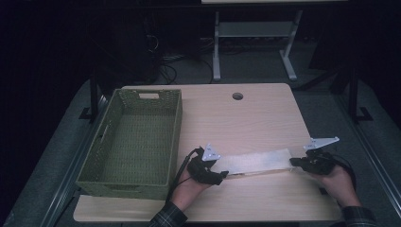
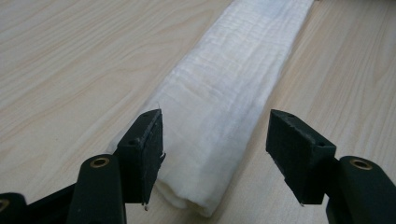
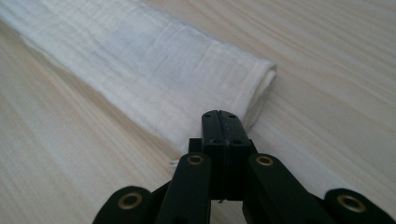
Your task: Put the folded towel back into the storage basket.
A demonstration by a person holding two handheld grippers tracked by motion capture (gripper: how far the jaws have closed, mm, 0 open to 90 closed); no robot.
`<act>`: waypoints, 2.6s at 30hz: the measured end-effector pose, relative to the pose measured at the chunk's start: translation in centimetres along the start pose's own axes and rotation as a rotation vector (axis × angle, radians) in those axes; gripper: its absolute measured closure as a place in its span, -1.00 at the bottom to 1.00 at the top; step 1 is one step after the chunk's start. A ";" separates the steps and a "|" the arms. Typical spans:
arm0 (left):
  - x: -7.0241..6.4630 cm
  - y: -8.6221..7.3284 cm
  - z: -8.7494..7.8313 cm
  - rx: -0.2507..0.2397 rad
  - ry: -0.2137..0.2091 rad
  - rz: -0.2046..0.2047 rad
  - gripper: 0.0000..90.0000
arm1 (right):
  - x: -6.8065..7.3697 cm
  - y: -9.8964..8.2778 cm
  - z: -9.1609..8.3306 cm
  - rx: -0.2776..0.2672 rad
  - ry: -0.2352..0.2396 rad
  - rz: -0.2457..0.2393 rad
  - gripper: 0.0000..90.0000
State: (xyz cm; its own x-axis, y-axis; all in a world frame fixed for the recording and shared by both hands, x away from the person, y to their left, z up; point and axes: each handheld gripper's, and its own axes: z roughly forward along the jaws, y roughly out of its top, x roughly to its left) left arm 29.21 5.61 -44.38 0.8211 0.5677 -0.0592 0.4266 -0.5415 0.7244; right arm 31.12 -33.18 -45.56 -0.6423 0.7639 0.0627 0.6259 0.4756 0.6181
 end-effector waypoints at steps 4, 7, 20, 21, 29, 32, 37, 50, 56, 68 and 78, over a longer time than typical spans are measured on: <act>0.1 -0.3 -0.2 0.003 0.007 -0.007 -0.22 | -0.4 0.5 0.4 0.001 0.004 -0.006 0.99; 0.2 -0.3 -0.2 0.003 0.009 -0.012 -0.22 | -0.8 1.0 0.8 -0.007 0.009 -0.006 0.99; 0.1 -0.4 0.1 0.014 0.015 -0.003 -0.23 | -1.6 3.7 3.0 -0.012 0.027 -0.033 0.99; 0.1 -0.4 0.1 0.013 0.017 -0.001 -0.23 | -1.7 3.9 3.1 -0.013 0.025 -0.039 0.99; -0.1 -0.2 0.2 0.018 0.010 0.016 -0.23 | -2.4 5.7 4.4 -0.012 0.012 -0.056 0.99; -0.1 -0.1 0.1 0.011 0.011 0.016 -0.23 | -2.6 6.4 5.0 -0.013 0.001 -0.074 0.99; 0.1 -0.1 0.1 0.004 0.013 0.010 -0.23 | -3.0 7.8 6.2 -0.021 -0.001 -0.067 0.99; 0.7 0.4 0.3 -0.001 0.022 0.004 -0.21 | -3.6 9.1 6.9 -0.071 0.039 -0.030 0.59; 0.7 0.9 0.7 0.006 0.030 -0.002 0.09 | -2.7 7.4 5.0 -0.102 0.047 -0.020 0.04; 2.2 1.5 1.9 0.081 0.104 -0.018 0.99 | -0.5 4.0 2.8 -0.092 0.034 0.006 -0.39; 1.7 0.8 2.5 0.142 0.034 -0.016 0.99 | 0.3 4.2 2.4 -0.120 0.022 -0.045 -0.41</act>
State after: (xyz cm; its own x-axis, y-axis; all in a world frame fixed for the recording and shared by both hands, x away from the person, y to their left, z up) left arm 31.86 4.56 -45.65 0.8014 0.5964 -0.0449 0.4909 -0.6131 0.6190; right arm 34.57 -29.92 -44.81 -0.6788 0.7327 0.0495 0.5399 0.4522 0.7099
